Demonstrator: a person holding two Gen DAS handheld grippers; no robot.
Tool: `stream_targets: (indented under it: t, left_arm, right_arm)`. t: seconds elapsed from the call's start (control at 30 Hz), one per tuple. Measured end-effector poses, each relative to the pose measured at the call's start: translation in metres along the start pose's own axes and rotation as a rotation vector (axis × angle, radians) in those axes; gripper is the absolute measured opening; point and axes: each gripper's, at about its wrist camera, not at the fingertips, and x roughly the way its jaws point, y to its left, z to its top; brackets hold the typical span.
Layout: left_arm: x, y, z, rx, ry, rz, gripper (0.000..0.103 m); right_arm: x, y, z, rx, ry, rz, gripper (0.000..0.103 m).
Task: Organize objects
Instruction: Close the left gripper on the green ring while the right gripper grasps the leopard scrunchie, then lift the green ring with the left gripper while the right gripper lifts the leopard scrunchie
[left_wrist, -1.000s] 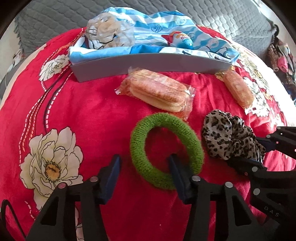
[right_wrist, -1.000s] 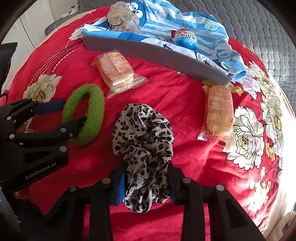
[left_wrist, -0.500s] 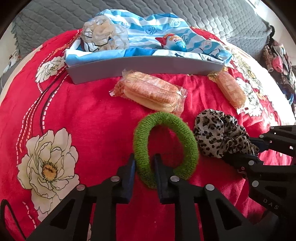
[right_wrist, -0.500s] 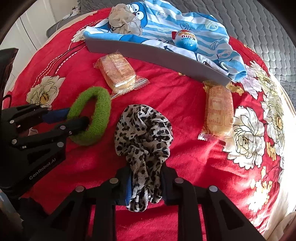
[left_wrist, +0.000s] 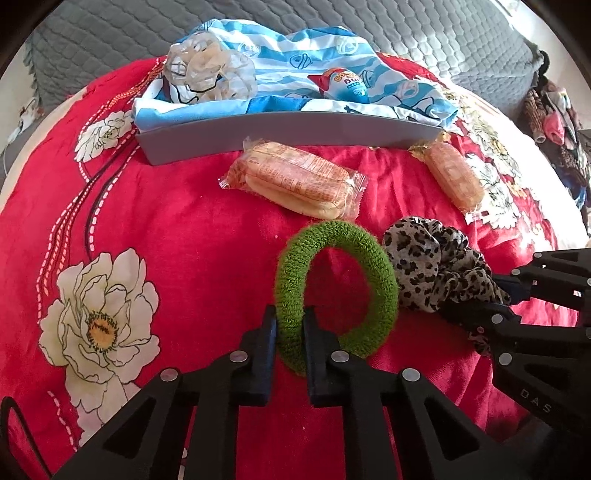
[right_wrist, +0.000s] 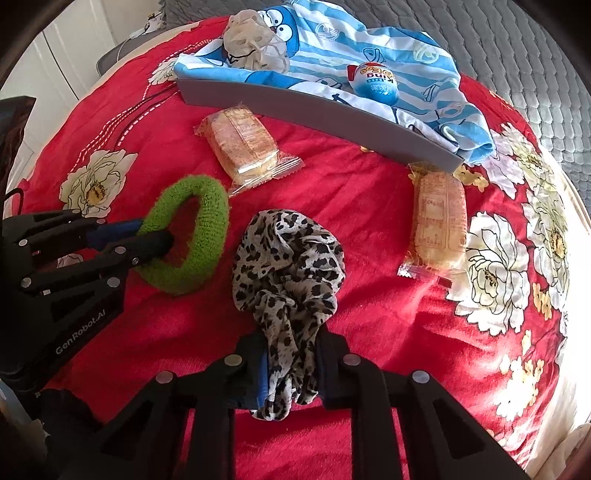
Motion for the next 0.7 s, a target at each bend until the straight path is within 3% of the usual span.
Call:
stream_targets:
  t: [0.7]
  left_arm:
    - [-0.032, -0.004, -0.008, -0.077, -0.025, 0.058, 0.012]
  right_arm:
    - [-0.026, -0.005, -0.006, 0.029, -0.073, 0.013, 0.017]
